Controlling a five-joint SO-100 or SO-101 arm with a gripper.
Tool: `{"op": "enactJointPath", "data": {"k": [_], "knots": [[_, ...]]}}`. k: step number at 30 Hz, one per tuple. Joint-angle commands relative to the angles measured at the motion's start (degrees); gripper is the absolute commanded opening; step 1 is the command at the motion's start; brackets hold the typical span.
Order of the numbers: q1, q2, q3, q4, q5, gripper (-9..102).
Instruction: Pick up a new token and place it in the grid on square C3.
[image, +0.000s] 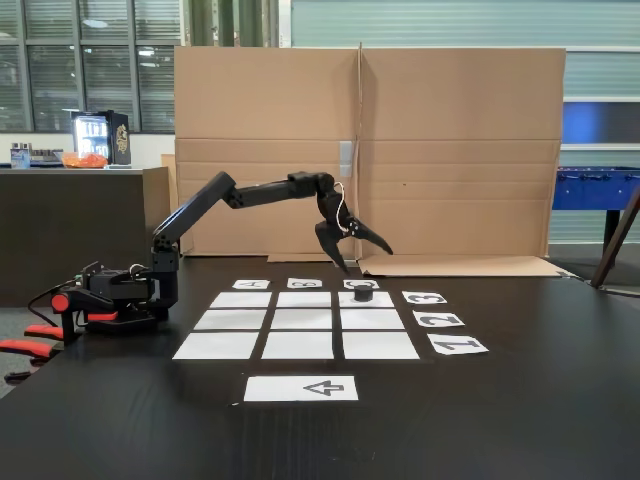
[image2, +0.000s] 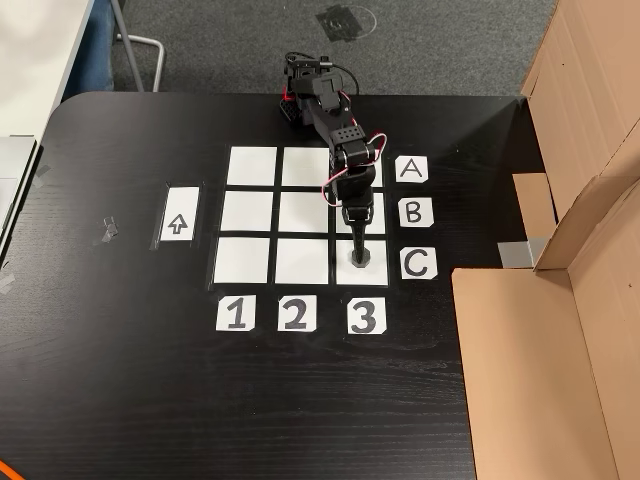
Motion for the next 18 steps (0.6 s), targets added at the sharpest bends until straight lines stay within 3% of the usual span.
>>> {"op": "enactJointPath", "data": {"k": [1,18], "knots": [[1.7,9.7,5.5,-3.7,0.0,45],[16.1,42.8,27.9,-14.0,-8.5,50]]}}
